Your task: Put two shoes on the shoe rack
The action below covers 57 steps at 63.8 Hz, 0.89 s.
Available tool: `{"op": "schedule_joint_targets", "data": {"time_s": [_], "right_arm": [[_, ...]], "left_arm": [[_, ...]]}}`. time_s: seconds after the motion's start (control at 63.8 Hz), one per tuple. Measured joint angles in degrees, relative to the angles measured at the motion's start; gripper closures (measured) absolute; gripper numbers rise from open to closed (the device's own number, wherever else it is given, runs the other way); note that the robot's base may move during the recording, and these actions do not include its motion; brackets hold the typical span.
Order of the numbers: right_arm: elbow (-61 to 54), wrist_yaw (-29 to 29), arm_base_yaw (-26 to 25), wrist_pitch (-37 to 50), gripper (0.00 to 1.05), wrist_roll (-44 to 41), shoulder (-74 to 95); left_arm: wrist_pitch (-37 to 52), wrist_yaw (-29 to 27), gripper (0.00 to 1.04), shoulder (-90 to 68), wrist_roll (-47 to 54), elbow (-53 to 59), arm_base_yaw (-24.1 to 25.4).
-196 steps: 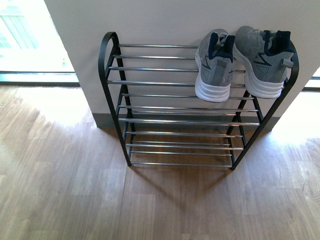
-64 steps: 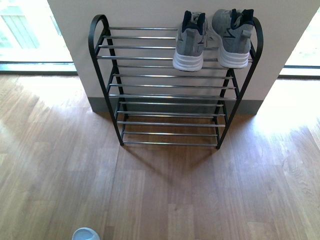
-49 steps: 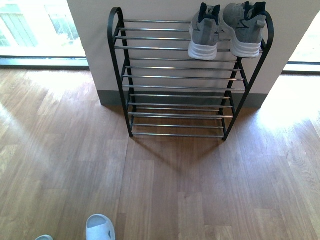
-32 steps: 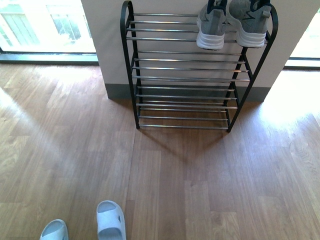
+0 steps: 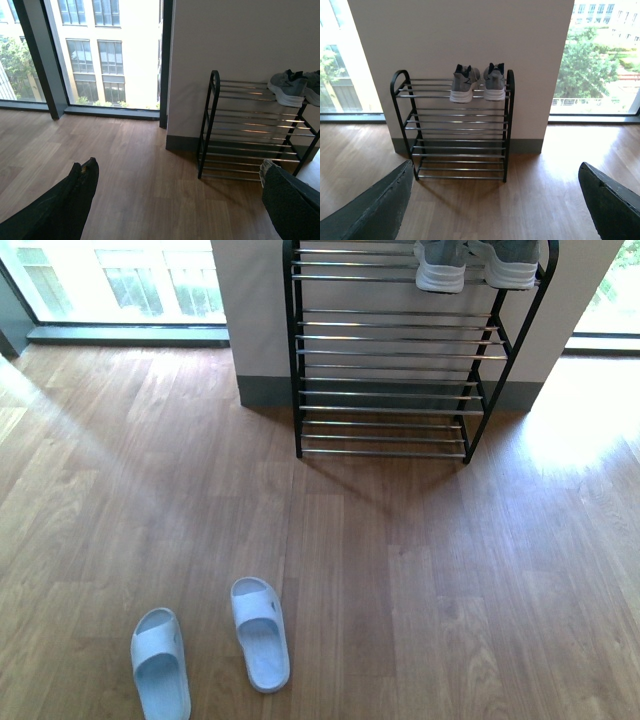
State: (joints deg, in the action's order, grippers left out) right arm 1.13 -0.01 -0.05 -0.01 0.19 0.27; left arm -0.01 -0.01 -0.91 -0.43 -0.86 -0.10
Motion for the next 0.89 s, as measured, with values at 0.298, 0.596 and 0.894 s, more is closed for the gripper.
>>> {"op": "schedule_joint_targets", "data": {"time_s": [0.298, 0.596, 0.894], "right_arm": [[0.0, 0.0, 0.0, 0.0, 0.09, 0.0, 0.0], [0.0, 0.0, 0.0, 0.0, 0.09, 0.0, 0.0], [0.0, 0.0, 0.0, 0.0, 0.09, 0.0, 0.0]], "left_arm": [[0.0, 0.0, 0.09, 0.0, 0.0, 0.0, 0.0], [0.0, 0.0, 0.09, 0.0, 0.0, 0.0, 0.0], [0.0, 0.0, 0.09, 0.0, 0.0, 0.0, 0.0]]}}
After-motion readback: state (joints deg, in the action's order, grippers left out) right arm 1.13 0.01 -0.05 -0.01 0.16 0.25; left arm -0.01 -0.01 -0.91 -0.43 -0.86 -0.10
